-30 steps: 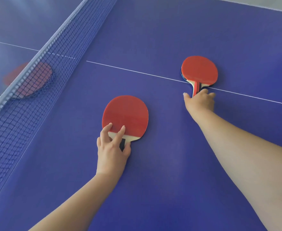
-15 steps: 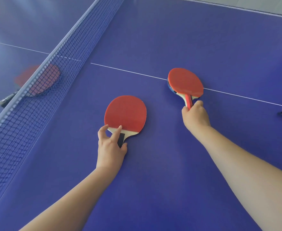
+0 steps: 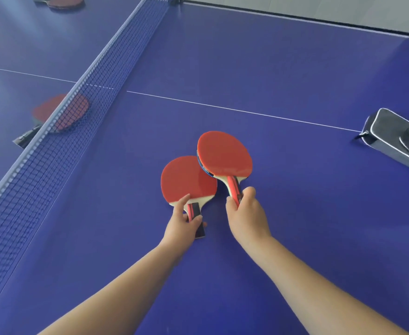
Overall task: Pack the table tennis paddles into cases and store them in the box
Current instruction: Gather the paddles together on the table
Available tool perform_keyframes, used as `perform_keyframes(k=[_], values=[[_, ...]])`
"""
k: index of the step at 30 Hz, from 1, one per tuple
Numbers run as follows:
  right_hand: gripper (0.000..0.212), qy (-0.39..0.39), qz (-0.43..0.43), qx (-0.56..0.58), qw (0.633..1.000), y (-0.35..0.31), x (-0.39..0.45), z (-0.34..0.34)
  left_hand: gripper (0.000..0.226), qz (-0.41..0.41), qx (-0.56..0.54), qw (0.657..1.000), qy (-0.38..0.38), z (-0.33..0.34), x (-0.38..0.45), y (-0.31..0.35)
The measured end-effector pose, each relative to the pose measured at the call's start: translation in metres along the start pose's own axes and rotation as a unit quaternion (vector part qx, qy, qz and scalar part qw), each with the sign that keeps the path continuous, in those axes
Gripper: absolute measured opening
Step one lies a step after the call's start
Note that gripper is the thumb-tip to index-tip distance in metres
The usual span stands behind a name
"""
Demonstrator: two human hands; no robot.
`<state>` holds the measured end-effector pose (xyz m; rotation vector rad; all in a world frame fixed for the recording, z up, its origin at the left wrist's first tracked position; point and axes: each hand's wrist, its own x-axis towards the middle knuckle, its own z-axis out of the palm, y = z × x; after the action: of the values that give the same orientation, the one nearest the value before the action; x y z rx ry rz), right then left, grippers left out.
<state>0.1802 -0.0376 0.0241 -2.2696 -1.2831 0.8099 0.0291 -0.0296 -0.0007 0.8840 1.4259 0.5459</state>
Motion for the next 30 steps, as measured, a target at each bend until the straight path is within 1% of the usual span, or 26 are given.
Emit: perform_keyframes(k=[3,6,9,13,15,17,19,23,25,27,29,30], values=[[0.021,-0.006,-0.009,-0.012,1.000,0.000,-0.027,0.006,0.070,0.002,-0.030,0.999,-0.014,0.007,-0.022,-0.014],[0.020,-0.017,-0.014,-0.021,1.000,0.001,-0.050,0.016,0.077,0.000,-0.044,0.999,-0.001,0.011,-0.037,-0.029],[0.020,-0.031,-0.014,-0.026,0.999,0.000,-0.069,0.028,0.084,-0.005,-0.101,0.995,-0.009,0.013,-0.045,-0.037],[0.025,-0.051,-0.007,-0.028,0.998,0.001,-0.083,0.044,0.096,-0.017,-0.120,0.992,-0.021,0.012,-0.048,-0.039],[0.026,-0.058,-0.014,-0.039,0.997,0.004,-0.086,0.051,0.094,-0.036,-0.154,0.987,-0.022,0.009,-0.047,-0.040],[0.028,-0.065,-0.019,-0.044,0.997,0.006,-0.088,0.053,0.085,-0.046,-0.191,0.980,-0.015,0.005,-0.047,-0.042],[0.030,-0.075,-0.024,-0.043,0.996,0.008,-0.089,0.053,0.076,-0.039,-0.207,0.977,-0.008,0.003,-0.049,-0.042],[0.036,-0.087,-0.052,-0.051,0.994,0.012,-0.089,0.048,0.069,-0.036,-0.226,0.973,-0.011,0.000,-0.046,-0.045],[0.034,-0.074,-0.036,-0.013,0.997,0.016,-0.083,0.045,0.064,-0.028,-0.206,0.978,-0.022,-0.003,-0.043,-0.046],[0.028,-0.053,-0.006,0.043,0.998,0.020,-0.073,0.043,0.075,-0.013,-0.142,0.989,-0.027,-0.004,-0.042,-0.044],[0.021,-0.045,0.033,0.095,0.994,0.028,-0.058,0.045,0.088,0.005,-0.071,0.997,-0.008,-0.004,-0.042,-0.045],[0.020,-0.046,0.057,0.120,0.990,0.031,-0.051,0.045,0.095,0.011,-0.043,0.999,-0.002,-0.004,-0.041,-0.046]])
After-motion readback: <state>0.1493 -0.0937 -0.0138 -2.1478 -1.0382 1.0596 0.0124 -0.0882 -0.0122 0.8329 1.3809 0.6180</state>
